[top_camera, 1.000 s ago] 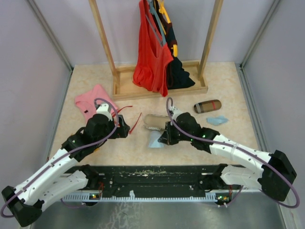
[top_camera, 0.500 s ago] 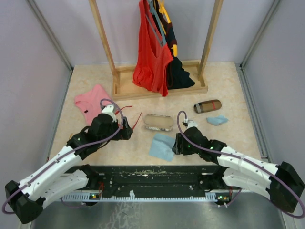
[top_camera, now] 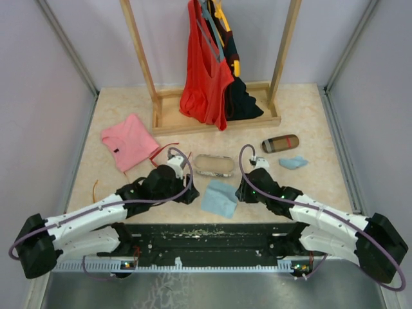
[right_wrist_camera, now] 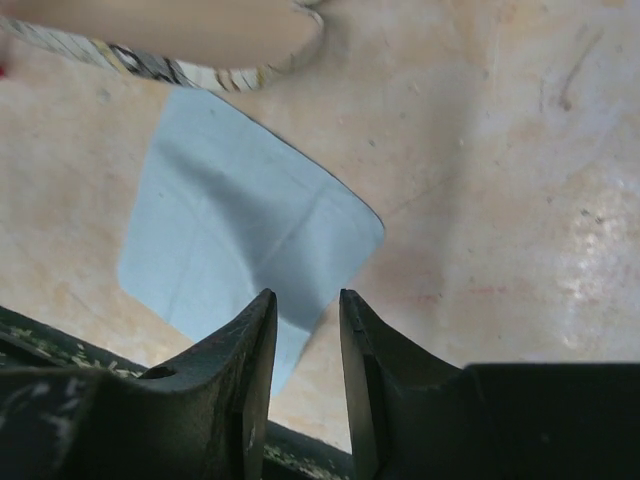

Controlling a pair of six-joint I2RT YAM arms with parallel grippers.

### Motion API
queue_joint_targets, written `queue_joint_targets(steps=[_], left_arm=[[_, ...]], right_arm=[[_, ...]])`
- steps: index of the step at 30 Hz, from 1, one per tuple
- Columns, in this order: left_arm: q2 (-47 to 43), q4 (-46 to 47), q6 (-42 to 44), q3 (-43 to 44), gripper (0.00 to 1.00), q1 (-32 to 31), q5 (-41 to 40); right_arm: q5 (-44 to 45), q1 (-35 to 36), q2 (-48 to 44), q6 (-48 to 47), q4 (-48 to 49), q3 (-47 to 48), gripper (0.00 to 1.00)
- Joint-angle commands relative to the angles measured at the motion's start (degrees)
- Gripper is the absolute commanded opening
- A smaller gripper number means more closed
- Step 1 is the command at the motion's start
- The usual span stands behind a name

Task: Organize the sunglasses
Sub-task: Place the glasses cleaning cloth at the center of the board, then adjust the sunglasses case at the center of the board.

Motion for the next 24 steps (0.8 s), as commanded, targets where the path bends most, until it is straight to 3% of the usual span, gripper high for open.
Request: queue_joint_targets(steps=[1,9,14,24], left_arm=[[4.3,12.9,-1.06,-2.17,0.67,-4.08,-0.64],[14.3,20.79,0.07,-0.14,0.64,-4.1,-4.07],[21.84,19.54,1.84,4.71,0.61,-3.69,-7.53],[30.85,21.16,3.33,8.48,0.58,-1.39,-6.38]], right_arm=[[-5.27,-2.96,-1.12,-0.32,15.88,-2.07,0.3],[-11.18,-5.84,4.47,-1.63,23.31,-1.31,0.28],[-10.91,-6.02,10.11,-2.33,24.9,1.2,0.27],[-11.6,-9.31,18.74,-3.71,29.13,5.03,0.24]])
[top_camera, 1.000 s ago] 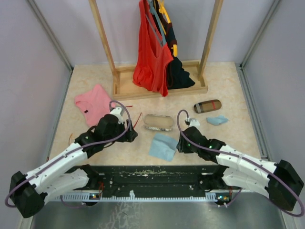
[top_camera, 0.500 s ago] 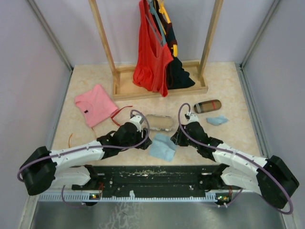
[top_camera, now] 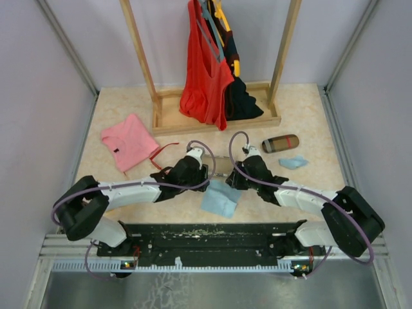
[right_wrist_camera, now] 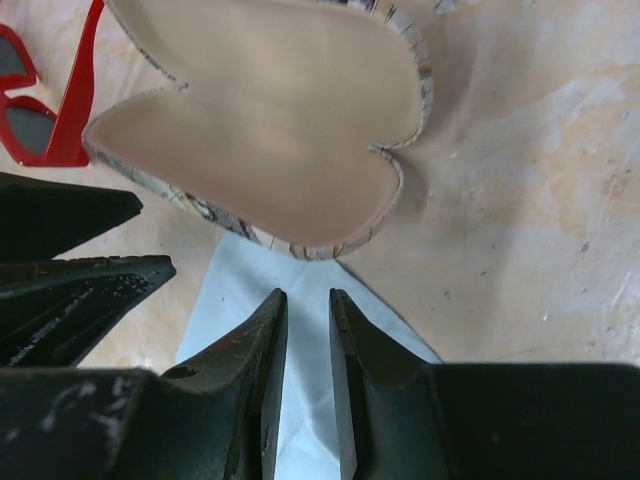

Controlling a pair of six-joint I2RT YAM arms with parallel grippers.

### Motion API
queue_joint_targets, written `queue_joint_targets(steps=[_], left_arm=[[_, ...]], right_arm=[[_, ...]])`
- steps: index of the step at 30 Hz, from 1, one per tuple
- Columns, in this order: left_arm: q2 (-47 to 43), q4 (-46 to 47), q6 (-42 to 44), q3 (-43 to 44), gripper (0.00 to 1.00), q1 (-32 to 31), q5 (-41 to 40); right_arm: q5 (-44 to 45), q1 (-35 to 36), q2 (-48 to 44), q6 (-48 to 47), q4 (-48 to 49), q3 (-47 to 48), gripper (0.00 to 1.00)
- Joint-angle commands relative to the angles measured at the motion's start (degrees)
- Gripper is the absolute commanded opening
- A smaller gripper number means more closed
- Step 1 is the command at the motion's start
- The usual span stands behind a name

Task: Organize the sunglasses
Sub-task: Adjust the sunglasses case at the center of the board.

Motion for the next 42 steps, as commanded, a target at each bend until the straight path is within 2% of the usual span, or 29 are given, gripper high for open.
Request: queue_joint_targets(steps=[1,22,42], left_arm=[[3.23,2.57,1.66,2.67,0.57,0.98,0.49],[9.94,3.55,5.82,7.7,0.57,4.32,3.32],[3.33,3.97,3.89,-0.63,0.61,3.73,10.09]], right_arm=[[-0.88,-2.27,2.73,-1.51,5.21,3.55,0.24],[-3.81,-7.73,11.65,-6.24,7.45,9.11,0.22],[-3.29,-7.73,-2.6,-6.77,-2.39,1.57,0.28]])
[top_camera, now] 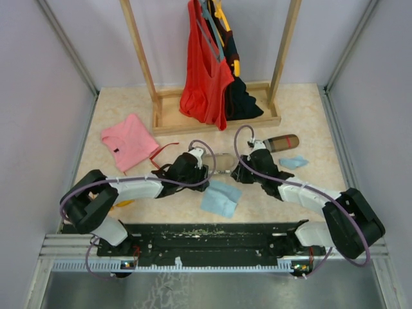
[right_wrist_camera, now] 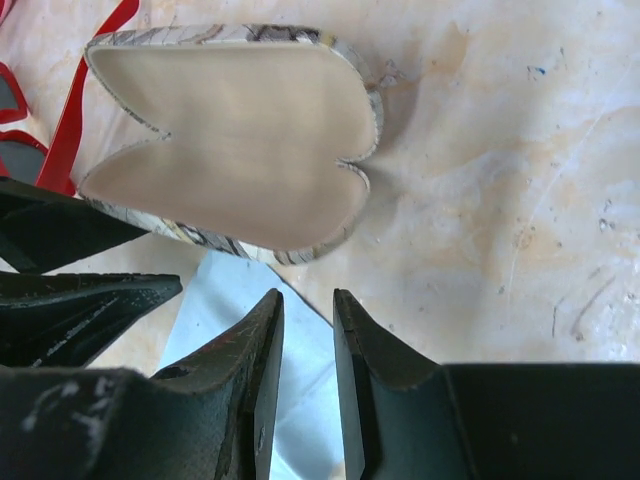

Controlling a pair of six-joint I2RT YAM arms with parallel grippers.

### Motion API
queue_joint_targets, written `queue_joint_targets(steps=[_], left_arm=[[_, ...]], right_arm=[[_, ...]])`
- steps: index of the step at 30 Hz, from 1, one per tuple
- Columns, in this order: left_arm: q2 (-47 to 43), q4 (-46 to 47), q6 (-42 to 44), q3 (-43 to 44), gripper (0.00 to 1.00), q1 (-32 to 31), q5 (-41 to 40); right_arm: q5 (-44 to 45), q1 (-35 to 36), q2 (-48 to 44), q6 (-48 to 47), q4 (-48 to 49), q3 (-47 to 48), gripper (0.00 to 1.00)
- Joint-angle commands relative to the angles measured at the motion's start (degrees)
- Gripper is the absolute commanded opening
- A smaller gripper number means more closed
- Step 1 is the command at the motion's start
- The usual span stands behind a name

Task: Organize the sunglasses
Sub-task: Adjust the sunglasses case at the center of the board, then adjust the glasses cleaning cloth at the center of the board.

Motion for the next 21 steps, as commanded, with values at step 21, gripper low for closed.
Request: queue_joint_targets(steps=[21], left_arm=[[-9.37,1.76,-7.98,-6.79,0.47,-13.99,-3.37]], right_arm=[[-0.12,-0.35,-19.11,3.05,-7.39,-10.58,0.29]])
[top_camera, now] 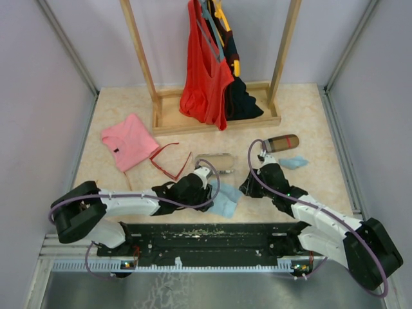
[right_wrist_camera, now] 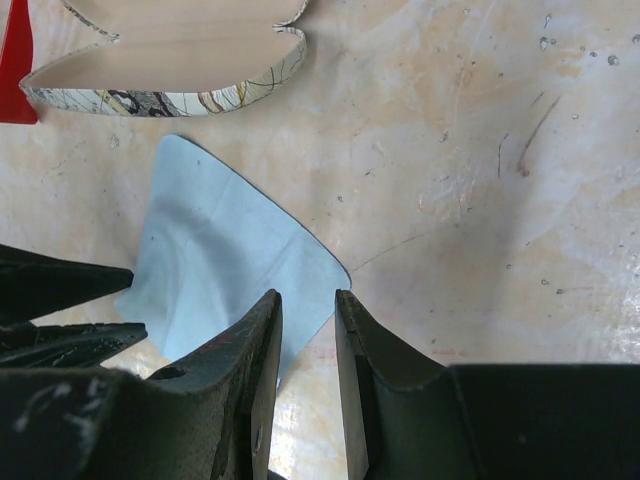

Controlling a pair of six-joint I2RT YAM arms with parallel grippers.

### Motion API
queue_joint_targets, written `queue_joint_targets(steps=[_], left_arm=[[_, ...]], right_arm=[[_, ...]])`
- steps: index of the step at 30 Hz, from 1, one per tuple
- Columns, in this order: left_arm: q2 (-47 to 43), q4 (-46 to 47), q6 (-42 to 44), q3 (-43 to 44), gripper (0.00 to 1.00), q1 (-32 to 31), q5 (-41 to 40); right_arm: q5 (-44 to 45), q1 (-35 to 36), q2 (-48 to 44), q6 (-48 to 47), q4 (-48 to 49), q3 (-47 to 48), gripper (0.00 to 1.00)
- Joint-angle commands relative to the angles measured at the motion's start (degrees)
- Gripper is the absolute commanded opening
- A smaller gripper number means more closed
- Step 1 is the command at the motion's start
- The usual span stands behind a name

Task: Organize the sunglasses
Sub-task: Adjust the glasses cleaning cloth at the center of the board.

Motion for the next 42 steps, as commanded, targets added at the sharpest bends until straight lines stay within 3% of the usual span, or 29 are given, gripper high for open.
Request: queue_joint_targets(steps=[1,11,20,28,33,39,42], left_arm=[[-1.87,1.73,-1.11,0.67,0.46,-1.66,-2.32],[1.46,2.13,-2.32,0.12,0.38,-3.67,-2.43],[-2.49,-2.52,-6.53,-3.81,0.31,-5.76,-6.72],[-3.5,-2.48,-11.17,-8.73,0.19,-8.17,-6.76],[-3.78,-4.56,-13.95,-7.96,0.07,-11.33,-9.12],[-11.13,-14.27,-11.82,-3.07,0.03,-11.73,-17.98],[-13.45,-17.3,-9.59,-0.58,0.09,-11.74,-20.84]], right_arm=[[-0.1,-0.36,-1.84,0.81,1.08,-0.05,0.29],[-0.66,-0.32,-2.05,0.93,1.09,-0.15,0.29],[-0.29,-0.35,-2.93,0.77,0.46,-0.66,0.29],[-0.07,-0.34,-3.4,0.21,-0.36,-0.35,0.29],[0.0,-0.37,-4.09,0.19,-1.14,-0.09,0.29],[1.02,-0.34,-5.76,-0.27,-3.08,0.27,0.29],[1.32,-0.36,-6.15,-0.72,-3.85,0.64,0.29]])
